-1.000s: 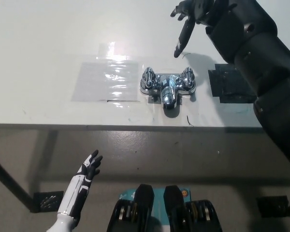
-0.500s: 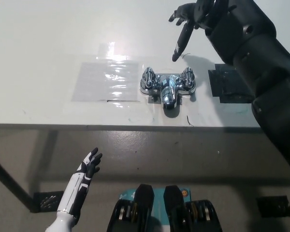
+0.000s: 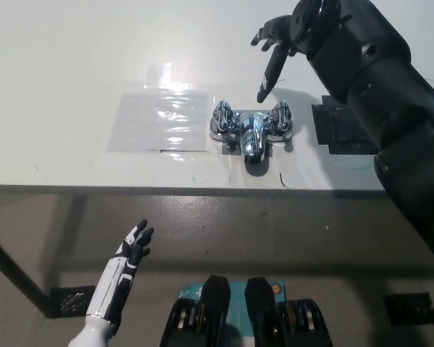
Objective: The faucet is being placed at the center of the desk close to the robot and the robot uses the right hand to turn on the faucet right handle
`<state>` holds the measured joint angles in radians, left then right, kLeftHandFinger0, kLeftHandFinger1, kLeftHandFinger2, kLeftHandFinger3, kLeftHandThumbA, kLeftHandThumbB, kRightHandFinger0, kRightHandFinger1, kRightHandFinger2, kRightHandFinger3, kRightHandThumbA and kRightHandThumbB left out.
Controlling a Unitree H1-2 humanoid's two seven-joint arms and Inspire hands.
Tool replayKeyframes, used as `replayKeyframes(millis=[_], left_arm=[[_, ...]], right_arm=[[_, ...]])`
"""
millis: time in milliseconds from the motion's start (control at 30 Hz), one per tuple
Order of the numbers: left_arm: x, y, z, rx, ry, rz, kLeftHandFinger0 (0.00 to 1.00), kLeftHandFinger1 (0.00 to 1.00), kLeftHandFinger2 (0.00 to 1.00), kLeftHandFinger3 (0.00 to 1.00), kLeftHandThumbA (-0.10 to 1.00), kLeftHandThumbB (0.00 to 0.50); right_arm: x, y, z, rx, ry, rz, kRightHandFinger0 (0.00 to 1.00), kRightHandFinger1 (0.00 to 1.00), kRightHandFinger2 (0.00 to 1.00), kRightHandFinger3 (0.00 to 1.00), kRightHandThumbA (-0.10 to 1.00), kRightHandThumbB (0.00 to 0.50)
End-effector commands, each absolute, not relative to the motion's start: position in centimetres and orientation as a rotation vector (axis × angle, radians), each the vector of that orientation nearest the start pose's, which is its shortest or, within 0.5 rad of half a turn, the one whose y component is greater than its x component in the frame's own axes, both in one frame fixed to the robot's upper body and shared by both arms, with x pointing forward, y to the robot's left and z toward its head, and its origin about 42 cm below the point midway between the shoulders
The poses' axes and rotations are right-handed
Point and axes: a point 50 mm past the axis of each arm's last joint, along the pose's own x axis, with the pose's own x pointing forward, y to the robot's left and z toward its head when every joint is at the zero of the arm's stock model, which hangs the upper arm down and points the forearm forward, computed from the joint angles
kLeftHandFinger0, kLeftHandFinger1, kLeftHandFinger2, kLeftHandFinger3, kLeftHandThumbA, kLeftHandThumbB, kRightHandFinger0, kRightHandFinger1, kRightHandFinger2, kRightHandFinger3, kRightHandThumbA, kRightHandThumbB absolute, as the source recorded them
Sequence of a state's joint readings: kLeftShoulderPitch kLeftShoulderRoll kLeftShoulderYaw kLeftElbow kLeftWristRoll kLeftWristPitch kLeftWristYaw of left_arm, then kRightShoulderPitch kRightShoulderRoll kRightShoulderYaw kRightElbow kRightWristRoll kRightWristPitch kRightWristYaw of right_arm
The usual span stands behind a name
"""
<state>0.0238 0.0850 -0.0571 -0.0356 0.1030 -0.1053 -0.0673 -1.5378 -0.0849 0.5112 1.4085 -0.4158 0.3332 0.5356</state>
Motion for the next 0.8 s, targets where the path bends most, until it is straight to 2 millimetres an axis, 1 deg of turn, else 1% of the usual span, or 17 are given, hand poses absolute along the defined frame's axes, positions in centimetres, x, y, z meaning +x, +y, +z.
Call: replayKeyframes(millis=[0,33,67,100,167,200,233,500,533,633,767], left_arm=[[27.7,21.7,11.6,0.184,-0.175,-0.129,1.0,1.0,1.0,1.0,1.0,0.16],[27.8,21.8,11.6,0.187,-0.182,-0.134,1.0,1.0,1.0,1.0,1.0,0.156],[27.7,21.8,11.6,0.189,-0.185,-0.135,1.0,1.0,1.0,1.0,1.0,0.15],[27.7,21.8,11.6,0.189,-0.185,-0.134,1.0,1.0,1.0,1.0,1.0,0.155],[27.7,21.8,11.7,0.189,-0.184,-0.132,1.0,1.0,1.0,1.0,1.0,0.157],[27.7,21.7,11.7,0.191,-0.183,-0.13,1.0,1.0,1.0,1.0,1.0,0.157],[27.7,21.7,11.7,0.193,-0.181,-0.131,1.0,1.0,1.0,1.0,1.0,0.156],[27.7,21.8,11.9,0.199,-0.19,-0.137,1.0,1.0,1.0,1.0,1.0,0.148],[27.7,21.8,11.9,0.197,-0.192,-0.139,1.0,1.0,1.0,1.0,1.0,0.142],[27.7,21.8,11.9,0.202,-0.189,-0.135,1.0,1.0,1.0,1.0,1.0,0.151],[27.8,21.8,11.9,0.205,-0.191,-0.137,1.0,1.0,1.0,1.0,1.0,0.16]], right_arm=[[59.3,-9.2,40.7,-1.139,0.36,0.438,1.0,1.0,1.0,1.0,1.0,0.058],[59.3,-9.4,40.4,-1.13,0.362,0.443,1.0,1.0,1.0,1.0,1.0,0.037],[59.4,-9.6,39.9,-1.132,0.365,0.43,1.0,1.0,1.0,1.0,1.0,0.044],[59.4,-9.6,39.7,-1.143,0.367,0.426,1.0,1.0,1.0,1.0,1.0,0.054],[59.3,-9.8,39.3,-1.165,0.378,0.428,1.0,1.0,1.0,1.0,1.0,0.053],[59.3,-9.8,39.2,-1.213,0.388,0.438,1.0,1.0,1.0,1.0,1.0,0.065],[59.3,-9.8,39.0,-1.246,0.394,0.448,1.0,1.0,1.0,1.0,1.0,0.057],[59.2,-9.6,38.2,-1.241,0.395,0.439,1.0,1.0,1.0,1.0,1.0,0.071],[59.2,-9.7,38.1,-1.25,0.395,0.432,1.0,1.0,1.0,1.0,1.0,0.087],[59.2,-9.7,37.7,-1.241,0.397,0.438,1.0,1.0,1.0,1.0,1.0,0.073],[59.2,-9.7,37.4,-1.235,0.396,0.428,1.0,1.0,1.0,1.0,1.0,0.084]])
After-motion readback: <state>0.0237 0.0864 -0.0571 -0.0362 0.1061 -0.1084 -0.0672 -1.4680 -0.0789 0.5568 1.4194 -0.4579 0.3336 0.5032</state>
